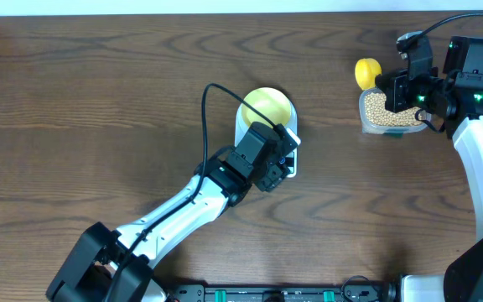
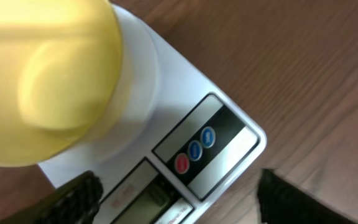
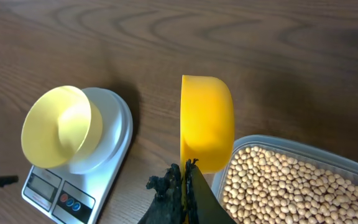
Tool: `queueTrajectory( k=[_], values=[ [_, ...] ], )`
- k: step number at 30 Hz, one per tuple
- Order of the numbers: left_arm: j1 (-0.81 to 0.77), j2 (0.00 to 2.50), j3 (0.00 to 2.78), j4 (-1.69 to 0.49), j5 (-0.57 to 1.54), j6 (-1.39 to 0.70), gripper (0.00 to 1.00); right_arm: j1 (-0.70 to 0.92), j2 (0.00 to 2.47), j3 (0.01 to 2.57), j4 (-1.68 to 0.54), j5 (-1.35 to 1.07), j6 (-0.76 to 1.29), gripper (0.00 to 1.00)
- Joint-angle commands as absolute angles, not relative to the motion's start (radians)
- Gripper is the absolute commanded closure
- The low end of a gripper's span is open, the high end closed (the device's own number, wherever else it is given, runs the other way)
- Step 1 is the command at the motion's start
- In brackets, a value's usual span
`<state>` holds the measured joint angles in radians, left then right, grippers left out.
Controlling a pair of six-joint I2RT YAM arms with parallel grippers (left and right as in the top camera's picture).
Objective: Scoop item into bowl and weigh 50g on scale
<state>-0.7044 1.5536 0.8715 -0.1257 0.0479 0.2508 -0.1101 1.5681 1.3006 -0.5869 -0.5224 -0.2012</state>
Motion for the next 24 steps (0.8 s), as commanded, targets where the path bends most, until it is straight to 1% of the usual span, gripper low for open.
queueTrajectory(
  k=[1, 9, 15, 20, 24],
  values=[
    [-0.705, 1.585, 0.870, -0.120, 0.032, 0.254, 0.10, -0.097, 1.551, 1.320, -0.587, -0.522, -0.223, 0.99],
    [-0.706, 1.618, 0.870, -0.054, 0.040, 0.247, 0.09, -0.097, 1.551, 1.320, -0.587, -0.521, -0.226, 0.99],
    [-0.701, 1.647, 0.870, -0.051, 0.079, 0.073, 0.09, -0.097, 1.551, 1.320, -0.588, -0.522, -0.226, 0.99],
    [-0.702, 1.647, 0.871, -0.040, 0.119, 0.070, 0.09, -0.097, 1.551, 1.320, -0.588, -0.522, -0.226, 0.99],
    [-0.700, 1.647, 0.871, -0.041, 0.123, 0.026, 0.09, -0.097, 1.551, 1.320, -0.594, -0.522, -0.225, 0.99]
  ],
)
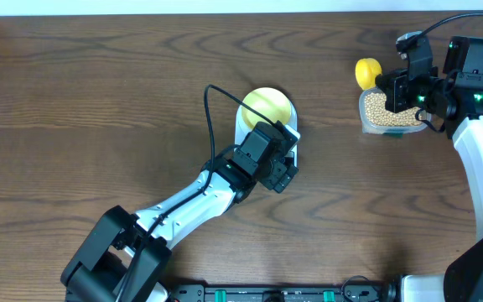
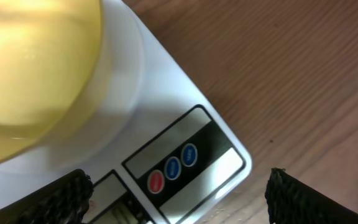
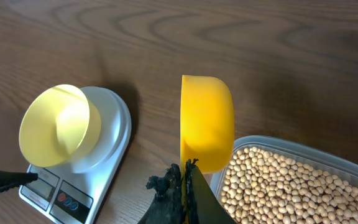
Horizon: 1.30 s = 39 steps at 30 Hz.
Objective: Scoop item into bowl and weigh 50g on scale
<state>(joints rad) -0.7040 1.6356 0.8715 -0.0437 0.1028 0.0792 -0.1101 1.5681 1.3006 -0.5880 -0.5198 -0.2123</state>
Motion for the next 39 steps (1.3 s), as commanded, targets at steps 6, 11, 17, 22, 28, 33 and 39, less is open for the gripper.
queueTrajectory(
  k=[6, 11, 17, 22, 28, 33, 39],
  values=[
    [-0.682, 1.647, 0.871, -0.044, 0.146, -0.038, 0.16, -0.097, 1.551, 1.320, -0.599, -0.522, -0.225, 0.99],
    [-0.680, 1.647, 0.871, -0.047, 0.211, 0.060, 0.16, -0.097, 1.551, 1.320, -0.599, -0.522, -0.225, 0.99],
    [-0.681, 1.647, 0.871, -0.112, 0.229, 0.218, 0.16, -0.097, 1.550, 1.320, -0.602, -0.522, -0.225, 0.99],
    [-0.681, 1.647, 0.871, -0.125, 0.282, 0.257, 0.16, -0.096, 1.551, 1.320, -0.618, -0.523, -0.225, 0.99],
    [-0.681, 1.647, 0.871, -0.126, 0.307, 0.265, 0.16, -0.096, 1.551, 1.320, -0.622, -0.524, -0.225, 0.99],
    [-0.671, 1.647, 0.871, -0.126, 0.341, 0.240, 0.16, -0.096, 1.551, 1.320, -0.622, -0.530, -0.225, 0.99],
    [-0.612, 1.647, 0.873, -0.115, 0.397, 0.155, 0.16, -0.096, 1.551, 1.320, -0.621, -0.530, -0.225, 0.99]
  ],
)
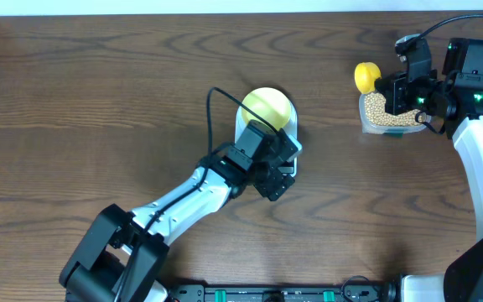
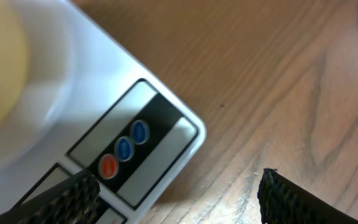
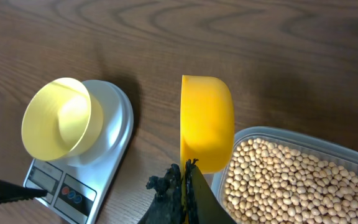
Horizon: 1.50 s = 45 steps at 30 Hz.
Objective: Scoop item into bowl and weigh 50g on scale
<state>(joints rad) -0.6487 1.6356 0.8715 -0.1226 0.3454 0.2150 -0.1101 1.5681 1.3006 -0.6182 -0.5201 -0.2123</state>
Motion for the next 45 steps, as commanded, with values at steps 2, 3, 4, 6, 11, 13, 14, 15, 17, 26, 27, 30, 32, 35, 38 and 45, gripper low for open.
queueTrajectory(
  k=[2, 3, 4, 6, 11, 13, 14, 15, 17, 26, 27, 30, 32, 35, 38, 45],
  values=[
    [-0.588, 1.647, 0.875, -0.104, 0.429, 0.108, 0.16, -0.096, 1.551, 1.320, -0.621, -0.530, -0.225, 0.99],
    [-0.577, 1.647, 0.875, -0.096, 0.450, 0.090, 0.16, -0.096, 1.551, 1.320, -0.621, -0.530, -0.225, 0.99],
    [-0.566, 1.647, 0.875, -0.086, 0.477, 0.079, 0.16, -0.096, 1.551, 1.320, -0.621, -0.530, -0.225, 0.99],
    [-0.559, 1.647, 0.876, -0.081, 0.507, 0.076, 0.17, -0.096, 1.551, 1.320, -0.621, -0.530, -0.225, 0.99],
    [-0.567, 1.647, 0.876, -0.082, 0.506, 0.091, 0.18, -0.096, 1.551, 1.320, -0.622, -0.530, -0.225, 0.99],
    [-0.568, 1.647, 0.876, -0.086, 0.506, 0.103, 0.18, -0.096, 1.551, 1.320, -0.622, -0.530, -0.224, 0.99],
    [-0.568, 1.647, 0.876, -0.088, 0.506, 0.110, 0.18, -0.096, 1.551, 1.320, -0.622, -0.530, -0.224, 0.99],
    [-0.568, 1.647, 0.875, -0.093, 0.505, 0.141, 0.20, -0.094, 1.551, 1.320, -0.622, -0.530, -0.225, 0.99],
    [-0.568, 1.647, 0.875, -0.103, 0.500, 0.203, 0.21, -0.090, 1.551, 1.320, -0.621, -0.530, -0.225, 0.99],
    [-0.607, 1.708, 0.875, -0.094, 0.319, 0.232, 0.19, -0.083, 1.551, 1.320, -0.625, -0.530, -0.225, 0.99],
    [-0.608, 1.711, 0.875, -0.088, 0.320, 0.231, 0.15, -0.083, 1.551, 1.320, -0.625, -0.530, -0.225, 0.99],
    [-0.607, 1.711, 0.875, -0.047, 0.319, 0.231, 0.17, -0.083, 1.551, 1.320, -0.622, -0.530, -0.225, 0.99],
    [-0.606, 1.711, 0.875, -0.021, 0.296, 0.231, 0.40, -0.083, 1.551, 1.320, -0.620, -0.530, -0.225, 0.99],
    [-0.606, 1.711, 0.875, -0.005, 0.268, 0.231, 0.88, -0.083, 1.551, 1.320, -0.620, -0.530, -0.225, 0.99],
    [-0.607, 1.711, 0.875, -0.007, 0.268, 0.231, 0.92, -0.083, 1.551, 1.320, -0.620, -0.530, -0.225, 0.99],
    [-0.606, 1.721, 0.875, -0.005, 0.268, 0.233, 0.92, -0.083, 1.551, 1.320, -0.620, -0.530, -0.225, 0.99]
  ],
)
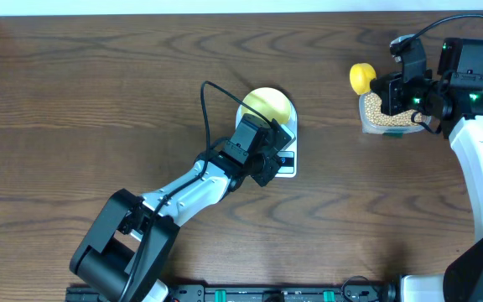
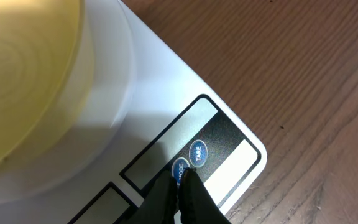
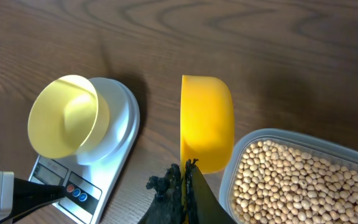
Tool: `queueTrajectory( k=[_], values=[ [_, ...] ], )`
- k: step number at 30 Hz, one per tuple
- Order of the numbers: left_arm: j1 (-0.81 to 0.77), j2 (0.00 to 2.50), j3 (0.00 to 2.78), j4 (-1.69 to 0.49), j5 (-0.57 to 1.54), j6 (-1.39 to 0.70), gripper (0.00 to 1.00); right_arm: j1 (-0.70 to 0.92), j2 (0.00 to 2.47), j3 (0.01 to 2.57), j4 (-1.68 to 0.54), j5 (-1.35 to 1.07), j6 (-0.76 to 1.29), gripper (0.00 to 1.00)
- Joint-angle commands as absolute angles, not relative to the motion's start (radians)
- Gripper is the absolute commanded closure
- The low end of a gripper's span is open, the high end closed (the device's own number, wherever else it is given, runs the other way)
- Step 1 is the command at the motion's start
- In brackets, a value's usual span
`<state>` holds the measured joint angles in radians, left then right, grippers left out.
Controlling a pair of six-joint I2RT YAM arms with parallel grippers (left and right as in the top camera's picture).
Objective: Scoop item into bowl and weigh 50g on scale
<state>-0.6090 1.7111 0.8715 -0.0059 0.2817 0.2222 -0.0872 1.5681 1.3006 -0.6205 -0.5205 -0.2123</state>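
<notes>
A pale yellow bowl (image 1: 267, 104) stands empty on the white scale (image 1: 285, 164). My left gripper (image 2: 180, 178) is shut, its tips resting on the blue MODE button (image 2: 178, 168) beside the TARE button (image 2: 198, 153); the red button is hidden under the fingers. My right gripper (image 3: 187, 167) is shut on the handle of a yellow scoop (image 3: 207, 121), held on its side and empty, just left of the tub of soybeans (image 3: 297, 180). In the overhead view the scoop (image 1: 360, 77) hangs at the tub's (image 1: 388, 116) left corner.
The brown wooden table (image 1: 99, 92) stretches around the scale. My left arm's black cable (image 1: 207, 109) loops beside the bowl. The scale with its bowl (image 3: 64, 115) lies well to the left of the bean tub.
My left gripper was open with its fingers spread either side of the scale's button panel; now it is shut with its tips on the MODE button. The scoop has shifted slightly left.
My left gripper stayed open over the scale's button corner through all three earlier moments, shifting a little each time. Now it is shut on the buttons. My right gripper held the empty scoop beside the bean tub throughout, with only small shifts.
</notes>
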Motion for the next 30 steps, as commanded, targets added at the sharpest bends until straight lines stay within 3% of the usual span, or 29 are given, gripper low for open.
queueTrajectory(
  k=[1, 30],
  values=[
    [-0.606, 1.728, 0.875, -0.005, 0.267, 0.243, 0.92, -0.083, 1.551, 1.320, -0.620, -0.530, -0.225, 0.99],
    [-0.606, 1.790, 0.874, -0.010, 0.197, 0.281, 0.92, -0.083, 1.551, 1.320, -0.621, -0.530, -0.225, 0.99]
  ],
)
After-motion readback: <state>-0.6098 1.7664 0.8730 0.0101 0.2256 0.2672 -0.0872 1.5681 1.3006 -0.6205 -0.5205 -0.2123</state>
